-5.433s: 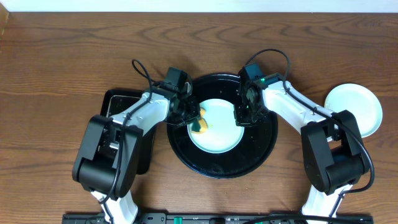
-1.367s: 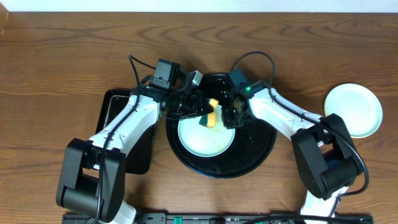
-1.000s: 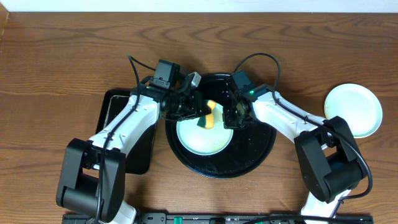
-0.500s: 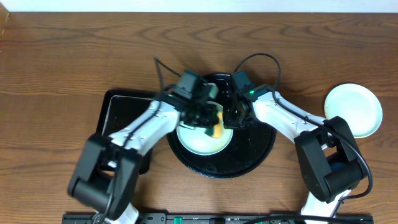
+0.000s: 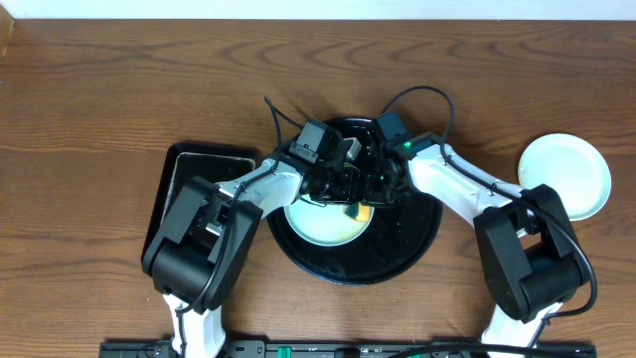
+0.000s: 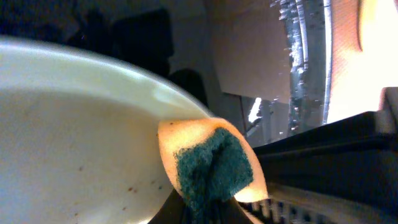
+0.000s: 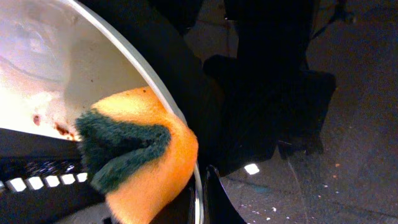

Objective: Clean dirty plates on tray and stack at the side
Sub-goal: 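Scrub the blue plate with the sponge while the right gripper holds it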

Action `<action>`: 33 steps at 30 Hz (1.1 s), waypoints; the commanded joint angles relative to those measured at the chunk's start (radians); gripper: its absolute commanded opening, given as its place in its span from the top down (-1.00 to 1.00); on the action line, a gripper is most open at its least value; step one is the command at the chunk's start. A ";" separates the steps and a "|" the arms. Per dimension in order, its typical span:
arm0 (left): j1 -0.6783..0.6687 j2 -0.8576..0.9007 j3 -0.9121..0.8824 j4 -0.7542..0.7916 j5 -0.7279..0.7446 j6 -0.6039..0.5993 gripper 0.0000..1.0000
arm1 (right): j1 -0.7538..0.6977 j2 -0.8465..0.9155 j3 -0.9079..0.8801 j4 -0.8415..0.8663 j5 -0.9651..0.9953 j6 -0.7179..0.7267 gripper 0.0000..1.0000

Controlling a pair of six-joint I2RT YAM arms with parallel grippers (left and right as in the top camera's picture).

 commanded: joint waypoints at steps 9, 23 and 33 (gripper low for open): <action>0.069 0.041 -0.006 -0.235 -0.306 -0.011 0.86 | -0.022 0.054 -0.041 -0.035 0.074 -0.019 0.97; 0.259 0.041 -0.003 -0.238 -0.449 -0.016 0.86 | -0.022 0.054 -0.041 -0.039 0.082 -0.019 0.97; 0.261 0.036 0.001 -0.235 -0.408 0.017 0.86 | -0.033 0.052 -0.005 -0.095 0.224 -0.003 0.97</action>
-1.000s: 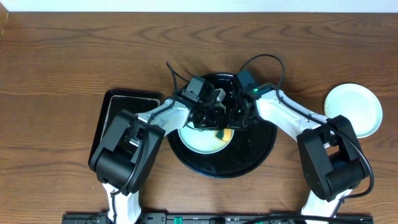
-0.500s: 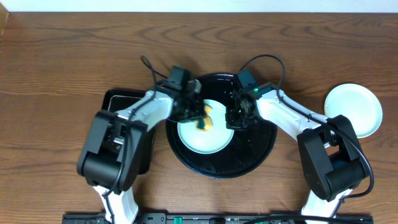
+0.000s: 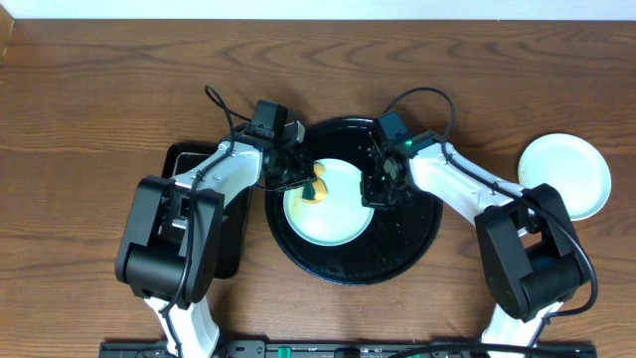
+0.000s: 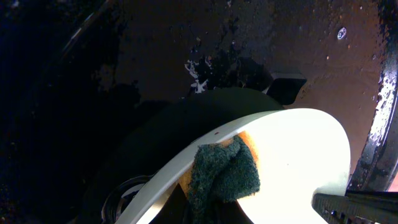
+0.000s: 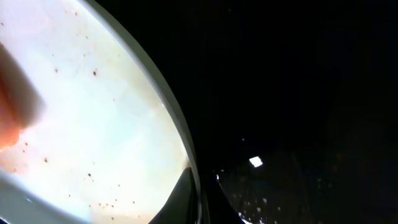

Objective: Clean dirty plates on tray and stack at the side

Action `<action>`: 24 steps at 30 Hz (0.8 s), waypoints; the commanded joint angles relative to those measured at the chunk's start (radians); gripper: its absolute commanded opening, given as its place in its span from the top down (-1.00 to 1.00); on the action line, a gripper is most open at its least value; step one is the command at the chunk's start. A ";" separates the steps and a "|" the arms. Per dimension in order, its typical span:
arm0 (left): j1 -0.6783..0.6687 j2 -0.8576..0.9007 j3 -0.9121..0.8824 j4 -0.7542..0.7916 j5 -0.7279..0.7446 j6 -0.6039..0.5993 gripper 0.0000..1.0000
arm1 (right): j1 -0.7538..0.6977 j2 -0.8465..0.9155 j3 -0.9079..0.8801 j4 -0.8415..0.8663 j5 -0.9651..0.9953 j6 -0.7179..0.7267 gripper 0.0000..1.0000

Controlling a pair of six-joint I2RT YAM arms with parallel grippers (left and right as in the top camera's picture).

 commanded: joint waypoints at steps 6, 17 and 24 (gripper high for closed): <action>0.037 0.003 -0.024 -0.031 -0.099 0.060 0.86 | -0.031 0.049 0.038 -0.076 0.232 -0.003 0.97; 0.039 -0.358 -0.007 -0.146 -0.114 0.060 0.86 | -0.031 0.049 0.054 -0.090 0.231 -0.002 0.97; 0.047 -0.537 -0.007 -0.188 -0.120 0.048 0.85 | -0.032 0.045 0.082 -0.083 0.236 -0.009 0.97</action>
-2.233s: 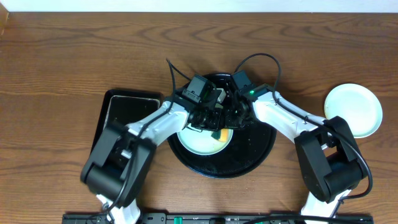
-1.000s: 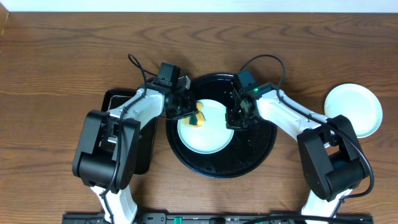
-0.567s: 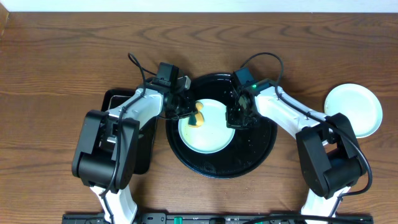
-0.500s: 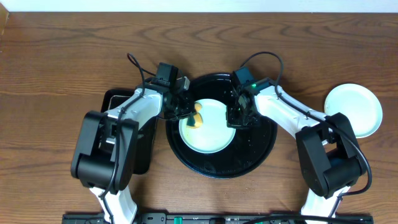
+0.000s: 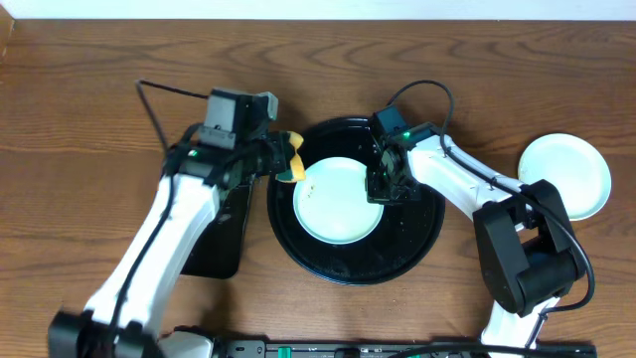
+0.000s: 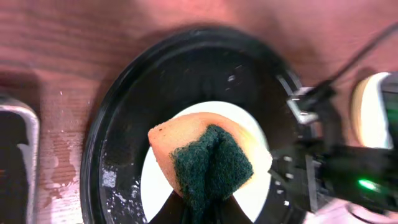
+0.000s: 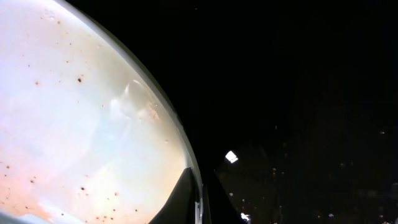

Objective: Clean dirty plates on tray and stack at the side

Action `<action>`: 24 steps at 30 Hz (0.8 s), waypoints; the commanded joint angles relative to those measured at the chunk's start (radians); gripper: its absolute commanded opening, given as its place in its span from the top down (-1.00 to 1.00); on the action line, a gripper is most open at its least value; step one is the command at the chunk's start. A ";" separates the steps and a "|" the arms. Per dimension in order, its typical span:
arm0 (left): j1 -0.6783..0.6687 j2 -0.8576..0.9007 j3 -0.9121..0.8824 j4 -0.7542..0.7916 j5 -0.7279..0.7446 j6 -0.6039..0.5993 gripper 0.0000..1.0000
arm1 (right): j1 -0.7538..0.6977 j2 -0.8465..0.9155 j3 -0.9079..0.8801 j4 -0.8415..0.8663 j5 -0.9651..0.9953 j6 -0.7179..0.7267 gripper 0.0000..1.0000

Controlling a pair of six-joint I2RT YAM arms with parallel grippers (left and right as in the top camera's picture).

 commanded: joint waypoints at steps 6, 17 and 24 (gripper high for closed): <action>0.063 -0.042 0.005 -0.072 -0.032 0.006 0.85 | -0.028 -0.020 0.124 -0.064 0.181 -0.024 0.97; 0.162 -0.039 0.005 -0.105 -0.059 0.029 0.85 | -0.020 -0.051 0.282 -0.233 0.191 -0.026 0.12; 0.195 -0.039 0.005 -0.146 -0.078 0.098 0.85 | -0.016 -0.050 0.193 -0.222 0.010 0.120 -0.45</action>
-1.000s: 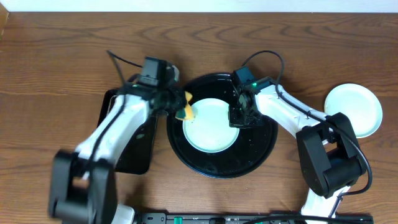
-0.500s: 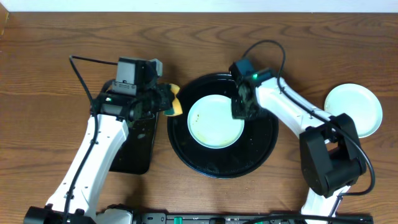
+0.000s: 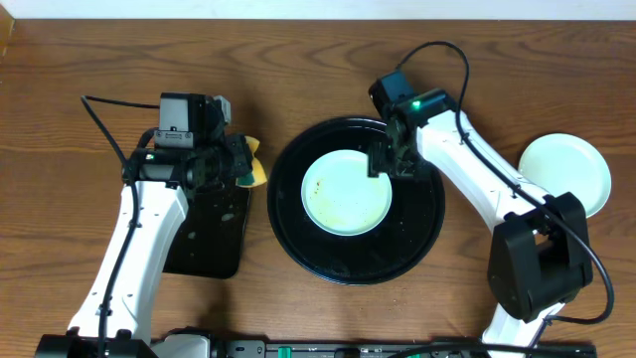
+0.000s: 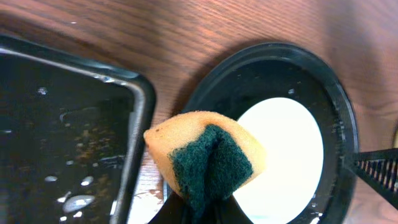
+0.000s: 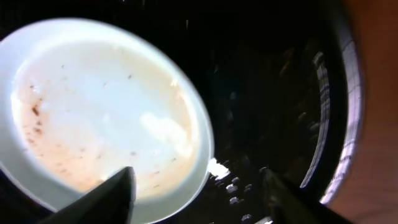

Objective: Clean dirty plates on tray and stack at the side

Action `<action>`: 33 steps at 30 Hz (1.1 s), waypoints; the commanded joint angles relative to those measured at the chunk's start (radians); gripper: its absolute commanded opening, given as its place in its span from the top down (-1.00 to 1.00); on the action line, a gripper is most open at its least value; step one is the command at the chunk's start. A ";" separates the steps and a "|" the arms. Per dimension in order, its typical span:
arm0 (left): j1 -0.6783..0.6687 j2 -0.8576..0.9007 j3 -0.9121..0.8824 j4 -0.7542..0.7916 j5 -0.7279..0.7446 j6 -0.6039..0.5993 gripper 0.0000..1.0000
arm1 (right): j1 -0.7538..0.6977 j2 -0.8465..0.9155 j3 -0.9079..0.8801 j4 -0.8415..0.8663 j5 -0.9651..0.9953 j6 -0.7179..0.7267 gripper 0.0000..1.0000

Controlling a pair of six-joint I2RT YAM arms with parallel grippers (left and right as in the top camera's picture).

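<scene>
A white plate (image 3: 345, 192) with brown specks lies flat on the round black tray (image 3: 417, 234). The right wrist view shows the same plate (image 5: 106, 124) below my right gripper (image 5: 199, 199), which is open, its fingers (image 5: 118, 193) spread over the plate's right rim. In the overhead view the right gripper (image 3: 390, 157) hangs above that rim. My left gripper (image 3: 238, 164) is shut on an orange and green sponge (image 3: 254, 169), left of the round tray. The left wrist view has the sponge (image 4: 205, 155) over the gap between both trays.
A black rectangular tray (image 3: 204, 239), wet inside (image 4: 62, 124), lies at the left under the left arm. A clean white plate (image 3: 564, 174) sits on the wooden table at the right. Water droplets dot the round tray's floor (image 5: 280, 93).
My right gripper has let go of the plate's rim, opened and risen. My left gripper has moved further left with the sponge, now near the rectangular tray's edge.
First both grippers were over the plate, the right shut on its rim, the left holding the sponge against it. Then the sponge was at the plate's left edge. Then the left gripper was off the round tray with the sponge. Now the plate lies free.
</scene>
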 commanded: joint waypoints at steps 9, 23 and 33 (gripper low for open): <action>0.021 0.009 0.005 -0.047 -0.018 0.103 0.85 | -0.005 -0.014 -0.230 0.184 -0.153 0.168 -0.38; 0.021 0.009 0.005 -0.084 -0.017 0.122 0.85 | -0.005 -0.014 -0.458 0.537 -0.226 0.328 0.38; 0.021 0.009 0.005 -0.111 -0.016 0.125 0.84 | -0.007 -0.014 -0.587 0.771 -0.258 0.408 0.97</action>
